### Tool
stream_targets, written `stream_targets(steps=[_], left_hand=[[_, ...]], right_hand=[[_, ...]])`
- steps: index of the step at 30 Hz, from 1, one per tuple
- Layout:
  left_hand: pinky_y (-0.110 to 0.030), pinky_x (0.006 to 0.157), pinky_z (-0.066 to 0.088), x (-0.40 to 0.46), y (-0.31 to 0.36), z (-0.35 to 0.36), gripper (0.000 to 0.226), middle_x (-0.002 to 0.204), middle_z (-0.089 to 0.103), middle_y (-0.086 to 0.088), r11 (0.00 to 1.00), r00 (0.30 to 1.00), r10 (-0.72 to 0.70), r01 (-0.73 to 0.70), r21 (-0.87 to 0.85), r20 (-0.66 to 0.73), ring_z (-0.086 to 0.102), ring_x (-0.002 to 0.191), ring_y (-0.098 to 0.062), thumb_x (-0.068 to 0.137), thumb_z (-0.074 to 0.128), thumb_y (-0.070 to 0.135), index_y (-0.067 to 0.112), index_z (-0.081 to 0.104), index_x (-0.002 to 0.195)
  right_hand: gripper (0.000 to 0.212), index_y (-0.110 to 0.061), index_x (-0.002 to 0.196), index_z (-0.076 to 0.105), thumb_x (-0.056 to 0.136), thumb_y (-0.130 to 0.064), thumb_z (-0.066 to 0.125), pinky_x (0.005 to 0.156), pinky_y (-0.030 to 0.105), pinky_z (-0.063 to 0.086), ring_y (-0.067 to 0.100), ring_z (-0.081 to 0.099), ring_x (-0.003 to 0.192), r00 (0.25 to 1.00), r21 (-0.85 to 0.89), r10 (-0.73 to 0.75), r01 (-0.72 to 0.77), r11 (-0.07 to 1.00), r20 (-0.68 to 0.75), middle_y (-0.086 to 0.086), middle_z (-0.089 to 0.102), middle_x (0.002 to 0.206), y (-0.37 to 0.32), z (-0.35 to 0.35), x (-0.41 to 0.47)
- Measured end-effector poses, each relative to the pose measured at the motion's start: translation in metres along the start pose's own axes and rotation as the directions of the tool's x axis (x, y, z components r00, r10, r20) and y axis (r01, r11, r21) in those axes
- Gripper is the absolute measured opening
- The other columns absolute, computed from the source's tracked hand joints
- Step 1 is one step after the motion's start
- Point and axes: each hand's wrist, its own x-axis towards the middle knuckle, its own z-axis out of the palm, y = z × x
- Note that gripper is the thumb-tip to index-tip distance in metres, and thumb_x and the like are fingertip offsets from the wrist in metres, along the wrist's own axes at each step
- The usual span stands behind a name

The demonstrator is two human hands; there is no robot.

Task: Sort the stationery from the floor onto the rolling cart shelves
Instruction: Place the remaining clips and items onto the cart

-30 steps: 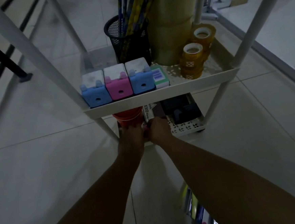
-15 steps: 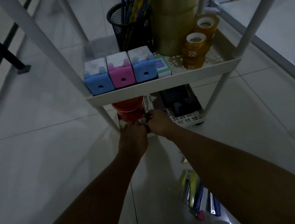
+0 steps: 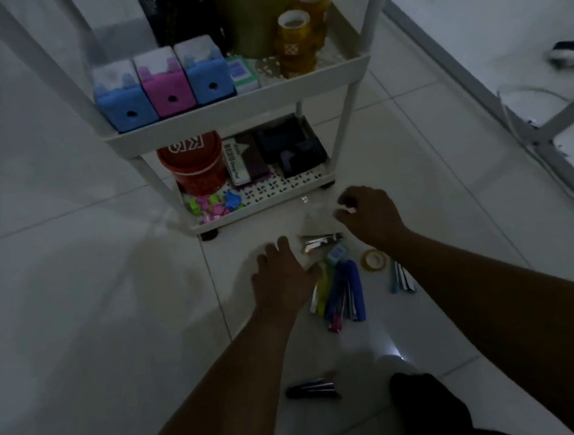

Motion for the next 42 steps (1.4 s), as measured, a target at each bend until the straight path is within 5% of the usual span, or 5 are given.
stream_targets(steps=[4, 8, 18, 32, 42], left_hand=[[-0.060, 0.105, 0.026, -0.021, 0.012, 0.049, 0.124, 0.158, 0.009, -0.010, 0.992, 0.977, -0.120, 0.112, 0.057, 0.177, 0.013, 0.144, -0.034, 0.062, 0.064, 0.077, 0.027, -0.006, 0.151], [-0.068, 0.107, 0.017, -0.035, 0.025, 0.080, 0.133, 0.158, 0.002, -0.014, 0.986, 0.980, -0.156, 0.149, 0.071, 0.121, 0.006, 0.146, -0.035, 0.058, 0.064, 0.080, 0.024, -0.014, 0.150], [-0.048, 0.101, 0.035, -0.038, 0.029, 0.084, 0.125, 0.151, 0.022, -0.014, 0.978, 0.992, -0.118, 0.108, 0.178, 0.046, 0.023, 0.138, -0.034, 0.061, 0.068, 0.070, 0.015, 0.001, 0.151], [-0.059, 0.107, 0.027, -0.037, 0.002, 0.065, 0.111, 0.159, 0.001, -0.015, 0.986, 0.995, -0.102, 0.102, 0.134, -0.001, 0.005, 0.145, -0.039, 0.075, 0.072, 0.046, 0.029, -0.008, 0.151], [-0.052, 0.095, 0.041, -0.020, -0.010, 0.052, 0.108, 0.152, 0.010, -0.008, 0.981, 0.994, -0.076, 0.059, 0.183, 0.085, 0.011, 0.141, -0.038, 0.064, 0.079, 0.036, 0.036, 0.009, 0.147]], right_hand=[[0.071, -0.027, 0.137, 0.040, 0.077, -0.049, 0.071, 0.102, 0.054, 0.036, 0.035, 0.032, 0.131, 0.888, -0.215, 0.449, -0.421, 0.881, 0.102, 0.011, 0.034, 0.140, 0.053, -0.001, -0.041], [0.097, -0.022, 0.147, 0.021, 0.072, -0.053, 0.074, 0.105, 0.056, 0.030, 0.040, 0.023, 0.136, 0.770, -0.133, 0.625, -0.611, 0.781, 0.129, 0.016, 0.021, 0.150, 0.083, 0.015, -0.074], [0.052, 0.001, 0.122, 0.041, 0.081, -0.017, 0.068, 0.083, 0.035, 0.046, 0.034, 0.055, 0.106, 0.847, -0.043, 0.517, -0.516, 0.856, 0.124, 0.021, 0.053, 0.118, 0.073, 0.049, -0.104], [0.042, -0.006, 0.114, 0.046, 0.079, -0.022, 0.065, 0.075, 0.031, 0.043, 0.030, 0.058, 0.100, 0.795, 0.240, 0.603, -0.598, 0.765, 0.062, 0.013, 0.057, 0.112, 0.026, 0.081, -0.097], [0.040, -0.011, 0.103, 0.051, 0.075, -0.030, 0.073, 0.068, 0.027, 0.037, 0.020, 0.051, 0.086, 0.895, 0.280, 0.446, -0.428, 0.859, 0.002, 0.002, 0.049, 0.093, 0.023, 0.055, -0.065]])
